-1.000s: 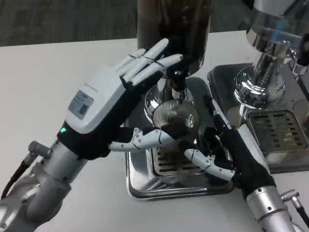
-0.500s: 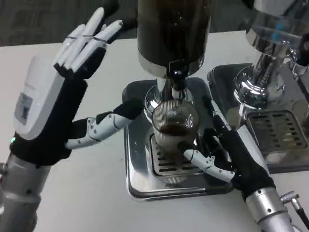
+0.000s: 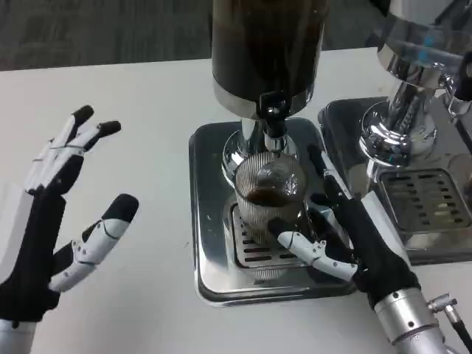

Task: Grasp the cup under the faucet to collect the drink, then remove the cup.

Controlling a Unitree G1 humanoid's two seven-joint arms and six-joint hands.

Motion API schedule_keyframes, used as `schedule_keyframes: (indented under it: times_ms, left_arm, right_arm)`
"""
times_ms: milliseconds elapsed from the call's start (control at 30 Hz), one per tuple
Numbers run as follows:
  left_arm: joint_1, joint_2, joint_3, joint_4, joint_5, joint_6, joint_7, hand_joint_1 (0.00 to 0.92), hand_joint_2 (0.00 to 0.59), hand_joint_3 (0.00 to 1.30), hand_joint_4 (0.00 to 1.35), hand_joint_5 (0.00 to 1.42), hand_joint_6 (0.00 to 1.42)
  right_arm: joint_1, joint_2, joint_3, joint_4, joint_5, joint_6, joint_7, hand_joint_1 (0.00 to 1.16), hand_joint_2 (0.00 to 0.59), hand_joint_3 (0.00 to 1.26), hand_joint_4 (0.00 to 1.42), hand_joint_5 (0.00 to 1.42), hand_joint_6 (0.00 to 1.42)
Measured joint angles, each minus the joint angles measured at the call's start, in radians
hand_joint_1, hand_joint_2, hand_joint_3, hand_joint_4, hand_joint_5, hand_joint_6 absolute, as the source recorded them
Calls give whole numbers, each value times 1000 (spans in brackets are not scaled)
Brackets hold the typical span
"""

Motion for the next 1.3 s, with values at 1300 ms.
schedule_keyframes:
  times_ms: [1300]
  left_arm:
    - [29,12,-131,233,115,7,68,0,232,308,113,216,106]
  right_arm:
    - [-164,77,6,241,39,-61,25,816,183,0,120,203,381]
